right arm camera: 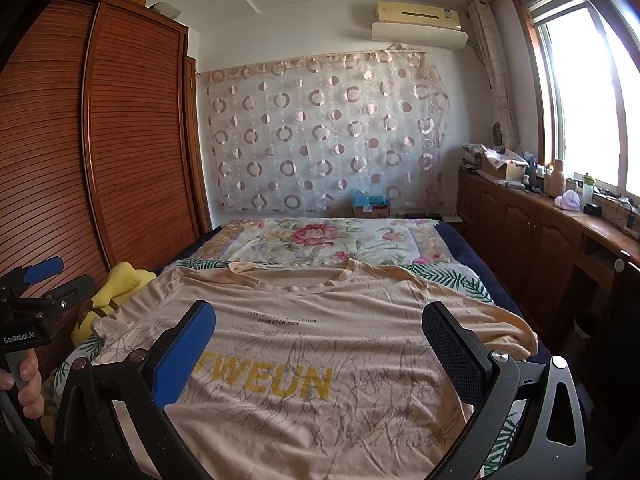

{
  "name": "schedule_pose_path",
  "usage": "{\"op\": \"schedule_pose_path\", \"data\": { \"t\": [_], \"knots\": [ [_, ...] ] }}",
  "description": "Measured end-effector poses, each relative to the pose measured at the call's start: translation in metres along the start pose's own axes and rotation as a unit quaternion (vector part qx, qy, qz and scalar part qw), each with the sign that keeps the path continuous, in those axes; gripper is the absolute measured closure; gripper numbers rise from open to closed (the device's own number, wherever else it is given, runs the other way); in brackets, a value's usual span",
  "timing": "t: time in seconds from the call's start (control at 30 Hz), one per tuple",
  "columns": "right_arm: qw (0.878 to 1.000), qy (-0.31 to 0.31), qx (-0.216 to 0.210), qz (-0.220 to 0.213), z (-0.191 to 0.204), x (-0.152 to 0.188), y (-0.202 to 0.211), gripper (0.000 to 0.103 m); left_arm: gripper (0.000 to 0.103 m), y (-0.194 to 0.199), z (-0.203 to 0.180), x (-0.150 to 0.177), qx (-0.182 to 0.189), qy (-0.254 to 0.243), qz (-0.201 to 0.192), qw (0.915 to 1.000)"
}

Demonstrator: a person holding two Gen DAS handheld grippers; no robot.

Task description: Fold small clothes

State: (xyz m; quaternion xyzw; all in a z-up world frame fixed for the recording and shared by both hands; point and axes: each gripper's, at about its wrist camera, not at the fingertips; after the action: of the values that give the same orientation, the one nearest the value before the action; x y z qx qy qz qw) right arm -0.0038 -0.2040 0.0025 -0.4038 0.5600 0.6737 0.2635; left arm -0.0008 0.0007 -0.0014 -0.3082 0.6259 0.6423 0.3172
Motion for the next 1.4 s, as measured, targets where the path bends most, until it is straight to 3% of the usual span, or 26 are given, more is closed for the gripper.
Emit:
{"op": "schedule_pose_path", "data": {
  "t": [1.4],
  "knots": [
    [1.000,-0.003,0.000,-0.005,0.0015,-0.0010,0.0022,0.000,0.000,-0.0039,-0.0009,0.0021,0.000,-0.001,-0.002,1.0000]
  ]
}}
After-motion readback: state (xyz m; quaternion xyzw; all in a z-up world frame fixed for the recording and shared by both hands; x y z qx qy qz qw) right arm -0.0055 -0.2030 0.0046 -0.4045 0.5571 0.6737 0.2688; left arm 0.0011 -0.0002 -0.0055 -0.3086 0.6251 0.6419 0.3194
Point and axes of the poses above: each gripper's, at about its wrist camera, not at the fingertips, and y roughly against the way its jaws point, z to its left, x to its underside, and after that the axes turned 15 degrees about z, right-handed
